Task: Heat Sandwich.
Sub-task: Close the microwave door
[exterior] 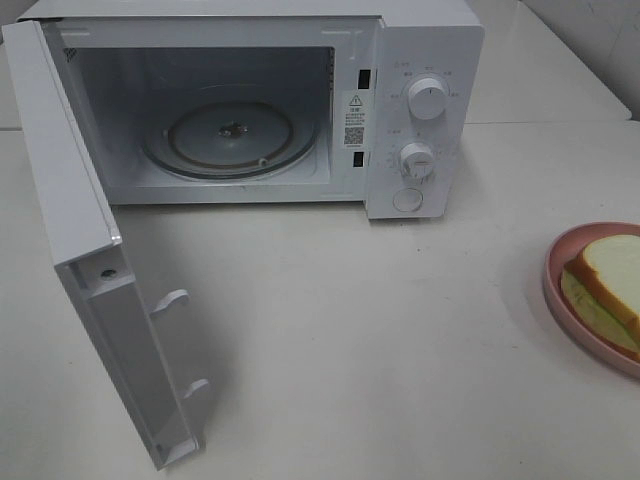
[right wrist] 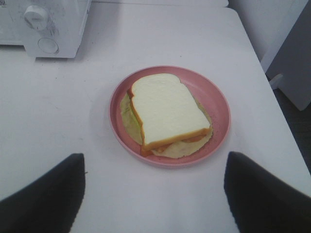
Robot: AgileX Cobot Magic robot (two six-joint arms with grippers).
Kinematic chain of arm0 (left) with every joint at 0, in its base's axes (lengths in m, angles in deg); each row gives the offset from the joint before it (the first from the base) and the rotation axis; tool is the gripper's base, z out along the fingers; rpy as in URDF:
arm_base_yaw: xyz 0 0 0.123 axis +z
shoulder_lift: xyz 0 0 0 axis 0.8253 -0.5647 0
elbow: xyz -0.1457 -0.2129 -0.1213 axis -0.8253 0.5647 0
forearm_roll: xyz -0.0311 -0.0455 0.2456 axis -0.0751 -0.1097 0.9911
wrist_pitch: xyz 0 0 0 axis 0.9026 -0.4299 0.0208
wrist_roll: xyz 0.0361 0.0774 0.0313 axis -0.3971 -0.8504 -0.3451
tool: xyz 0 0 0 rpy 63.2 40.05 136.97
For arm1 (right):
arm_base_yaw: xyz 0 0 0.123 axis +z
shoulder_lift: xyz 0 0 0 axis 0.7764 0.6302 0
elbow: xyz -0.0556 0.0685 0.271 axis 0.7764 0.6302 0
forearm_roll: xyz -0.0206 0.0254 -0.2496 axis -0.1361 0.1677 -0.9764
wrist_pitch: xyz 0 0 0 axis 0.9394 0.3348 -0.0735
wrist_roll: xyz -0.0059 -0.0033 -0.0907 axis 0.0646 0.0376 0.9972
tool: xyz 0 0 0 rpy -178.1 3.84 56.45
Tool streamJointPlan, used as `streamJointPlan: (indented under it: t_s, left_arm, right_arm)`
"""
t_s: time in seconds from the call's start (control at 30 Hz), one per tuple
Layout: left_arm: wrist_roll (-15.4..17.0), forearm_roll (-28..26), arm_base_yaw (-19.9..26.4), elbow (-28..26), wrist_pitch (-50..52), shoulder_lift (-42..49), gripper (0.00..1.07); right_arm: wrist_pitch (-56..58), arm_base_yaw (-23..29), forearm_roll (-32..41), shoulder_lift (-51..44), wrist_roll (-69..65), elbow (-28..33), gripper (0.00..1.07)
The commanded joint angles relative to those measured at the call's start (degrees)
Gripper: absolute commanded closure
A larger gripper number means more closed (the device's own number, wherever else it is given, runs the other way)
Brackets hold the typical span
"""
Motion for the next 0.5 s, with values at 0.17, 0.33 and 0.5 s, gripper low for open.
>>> streamJointPlan:
  t_s: [0.17, 0.33, 0.5]
  left_arm:
    - [0.3, 0.0, 0.2, 0.0, 0.6, 0.4, 0.06]
    - [0.3, 0.0, 0.2, 0.0, 0.6, 0.2, 0.06]
    - [0.3, 0.0, 0.2, 0.0, 0.6, 0.2, 0.06]
  right_arm:
    - [-0.6, -2.5, 0.1, -4.4, 0.6, 0.1, 0.31]
    - [-0.6, -2.4, 0.0, -4.4, 0.6, 0.1, 0.31]
    - [-0.6, -2.4, 0.0, -4.4, 0.6, 0.1, 0.31]
